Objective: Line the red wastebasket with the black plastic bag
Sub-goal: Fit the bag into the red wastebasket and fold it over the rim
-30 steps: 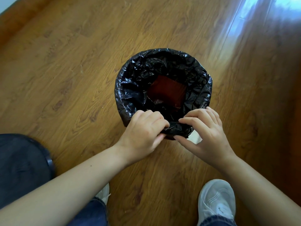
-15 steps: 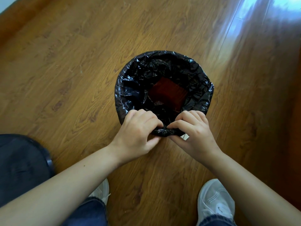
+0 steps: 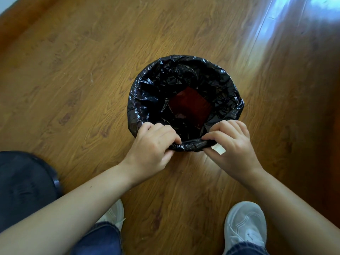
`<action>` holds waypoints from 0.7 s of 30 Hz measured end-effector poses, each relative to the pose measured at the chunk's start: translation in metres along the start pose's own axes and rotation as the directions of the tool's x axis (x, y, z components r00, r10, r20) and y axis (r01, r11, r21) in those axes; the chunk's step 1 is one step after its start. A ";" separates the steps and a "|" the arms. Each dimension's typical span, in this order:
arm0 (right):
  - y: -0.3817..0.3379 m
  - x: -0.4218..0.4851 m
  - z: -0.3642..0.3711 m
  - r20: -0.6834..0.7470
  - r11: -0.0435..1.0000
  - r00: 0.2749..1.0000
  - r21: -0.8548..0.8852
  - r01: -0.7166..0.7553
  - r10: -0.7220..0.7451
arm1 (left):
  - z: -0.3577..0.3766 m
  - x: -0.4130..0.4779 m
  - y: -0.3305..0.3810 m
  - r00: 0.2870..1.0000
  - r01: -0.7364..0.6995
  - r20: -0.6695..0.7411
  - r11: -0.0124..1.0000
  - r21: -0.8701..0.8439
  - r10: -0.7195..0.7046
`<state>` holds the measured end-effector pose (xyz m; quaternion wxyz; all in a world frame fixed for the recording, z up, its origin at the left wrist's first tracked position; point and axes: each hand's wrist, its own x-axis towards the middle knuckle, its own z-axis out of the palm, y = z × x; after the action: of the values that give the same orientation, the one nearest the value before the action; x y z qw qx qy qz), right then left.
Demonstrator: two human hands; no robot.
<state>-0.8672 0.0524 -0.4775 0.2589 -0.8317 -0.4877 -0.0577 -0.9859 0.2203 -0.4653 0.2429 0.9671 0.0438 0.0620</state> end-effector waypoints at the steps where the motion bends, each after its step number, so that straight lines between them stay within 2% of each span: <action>1: 0.002 0.000 -0.001 -0.002 1.000 1.000 -0.019 0.001 -0.001 | -0.001 0.000 -0.002 1.000 -0.004 -0.002 1.000 0.008 0.004; 10: 0.003 -0.004 0.001 -0.003 0.999 1.000 -0.034 -0.010 0.010 | -0.011 -0.006 -0.021 0.997 -0.028 0.070 0.996 0.086 0.022; 16: -0.011 -0.001 0.007 -0.029 0.998 0.999 0.054 -0.040 0.042 | 0.000 -0.004 0.002 0.996 -0.083 0.045 0.996 0.040 0.082; 21: -0.013 -0.006 0.006 0.023 0.999 1.000 0.038 0.009 -0.010 | 0.004 -0.004 0.005 0.998 -0.047 0.037 0.999 -0.002 0.047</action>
<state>-0.8824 0.0560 -0.4802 0.2687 -0.8249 -0.4958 -0.0399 -0.9886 0.2133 -0.4672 0.2426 0.9687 0.0164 0.0500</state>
